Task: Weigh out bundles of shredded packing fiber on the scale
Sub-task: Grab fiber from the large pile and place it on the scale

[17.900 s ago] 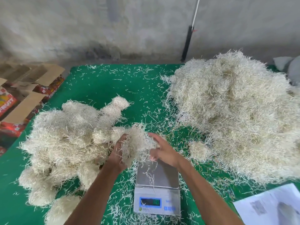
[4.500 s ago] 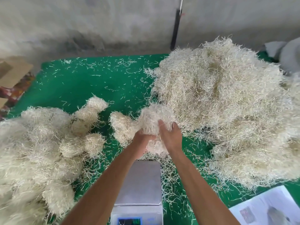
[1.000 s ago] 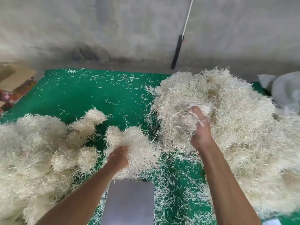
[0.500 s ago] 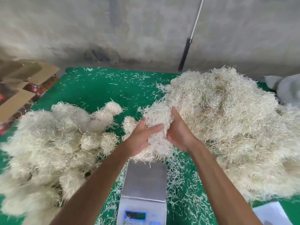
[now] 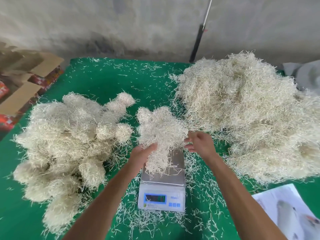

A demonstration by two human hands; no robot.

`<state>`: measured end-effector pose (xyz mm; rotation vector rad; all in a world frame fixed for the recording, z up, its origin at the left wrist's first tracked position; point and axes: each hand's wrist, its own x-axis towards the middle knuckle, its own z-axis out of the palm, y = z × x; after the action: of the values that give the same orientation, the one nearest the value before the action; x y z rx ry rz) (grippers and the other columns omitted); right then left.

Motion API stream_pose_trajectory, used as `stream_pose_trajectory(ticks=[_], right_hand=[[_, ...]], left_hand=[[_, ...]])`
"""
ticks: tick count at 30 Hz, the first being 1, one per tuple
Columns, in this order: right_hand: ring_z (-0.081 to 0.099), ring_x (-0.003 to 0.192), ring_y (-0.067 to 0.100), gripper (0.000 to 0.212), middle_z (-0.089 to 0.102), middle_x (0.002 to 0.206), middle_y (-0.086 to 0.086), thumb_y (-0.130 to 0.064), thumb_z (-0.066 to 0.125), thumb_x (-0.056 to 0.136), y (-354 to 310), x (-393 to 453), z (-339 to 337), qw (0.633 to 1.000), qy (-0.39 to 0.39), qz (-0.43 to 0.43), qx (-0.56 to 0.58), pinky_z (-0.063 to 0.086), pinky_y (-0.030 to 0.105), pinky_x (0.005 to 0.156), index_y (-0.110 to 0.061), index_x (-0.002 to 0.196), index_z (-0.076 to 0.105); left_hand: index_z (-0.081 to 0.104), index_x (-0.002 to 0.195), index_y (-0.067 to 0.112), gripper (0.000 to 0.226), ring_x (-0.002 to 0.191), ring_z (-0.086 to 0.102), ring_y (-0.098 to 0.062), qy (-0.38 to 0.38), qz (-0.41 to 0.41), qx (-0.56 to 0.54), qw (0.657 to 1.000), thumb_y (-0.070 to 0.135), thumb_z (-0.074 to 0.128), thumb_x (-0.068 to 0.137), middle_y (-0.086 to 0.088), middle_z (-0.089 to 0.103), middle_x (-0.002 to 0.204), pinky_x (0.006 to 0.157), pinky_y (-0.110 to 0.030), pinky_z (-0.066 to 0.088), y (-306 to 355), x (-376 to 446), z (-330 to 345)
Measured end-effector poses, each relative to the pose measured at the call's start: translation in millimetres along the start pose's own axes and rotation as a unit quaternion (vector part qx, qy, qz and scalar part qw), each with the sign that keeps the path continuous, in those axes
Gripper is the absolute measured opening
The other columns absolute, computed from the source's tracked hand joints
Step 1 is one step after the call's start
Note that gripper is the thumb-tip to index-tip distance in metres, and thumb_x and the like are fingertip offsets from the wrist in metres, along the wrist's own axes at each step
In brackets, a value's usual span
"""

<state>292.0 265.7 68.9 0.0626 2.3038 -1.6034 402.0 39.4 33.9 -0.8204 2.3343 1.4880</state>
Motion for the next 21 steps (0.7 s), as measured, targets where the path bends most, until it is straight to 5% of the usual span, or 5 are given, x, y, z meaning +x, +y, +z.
stream_pose_trajectory(ticks=[4,7,12,16,21], right_hand=[[0.078,0.079,0.019,0.024,0.077,0.100,0.004,-0.025,0.054,0.107,21,-6,1,1.000,-0.009,0.019,-0.017,0.065,0.043,0.080,-0.008,0.117,0.067],[0.078,0.078,0.018,0.022,0.078,0.101,0.004,-0.024,0.054,0.108,32,-7,0,0.999,-0.003,0.034,0.008,0.064,0.034,0.072,-0.009,0.117,0.068],[0.078,0.082,0.021,0.022,0.078,0.101,0.005,-0.022,0.054,0.107,40,-9,3,0.998,-0.001,0.058,0.037,0.064,0.039,0.079,-0.007,0.117,0.067],[0.077,0.084,0.022,0.020,0.077,0.102,0.006,-0.019,0.053,0.108,42,-12,10,0.998,-0.001,0.059,0.035,0.064,0.038,0.078,-0.008,0.117,0.067],[0.076,0.087,0.023,0.019,0.076,0.103,0.006,-0.018,0.054,0.107,41,-19,22,0.998,0.006,0.047,0.042,0.063,0.037,0.079,-0.008,0.114,0.067]], left_hand=[[0.066,0.091,0.012,0.088,0.073,0.069,-0.012,-0.042,-0.041,0.067,0.996,0.094,0.054,0.061,-0.010,0.069,0.089,0.088,-0.036,0.056,-5,7,12],[0.046,0.057,0.025,0.073,0.039,0.039,-0.004,-0.062,-0.001,0.123,0.990,0.097,0.049,0.060,0.013,0.045,0.047,0.057,-0.021,0.045,-16,13,6],[0.039,0.145,0.014,0.098,0.090,0.059,-0.011,-0.031,0.040,0.079,0.996,0.066,0.078,0.071,-0.010,0.062,0.118,0.075,-0.024,0.047,-41,10,-3],[0.049,0.137,0.019,0.062,0.099,0.060,-0.013,0.033,0.109,0.063,0.991,0.025,0.080,0.083,-0.013,0.054,0.138,0.071,-0.022,0.047,-57,13,-13],[0.063,0.125,0.021,0.039,0.070,0.054,-0.003,0.069,0.148,-0.001,0.987,0.042,0.059,0.093,0.008,0.068,0.106,0.059,-0.013,0.049,-54,12,-20]])
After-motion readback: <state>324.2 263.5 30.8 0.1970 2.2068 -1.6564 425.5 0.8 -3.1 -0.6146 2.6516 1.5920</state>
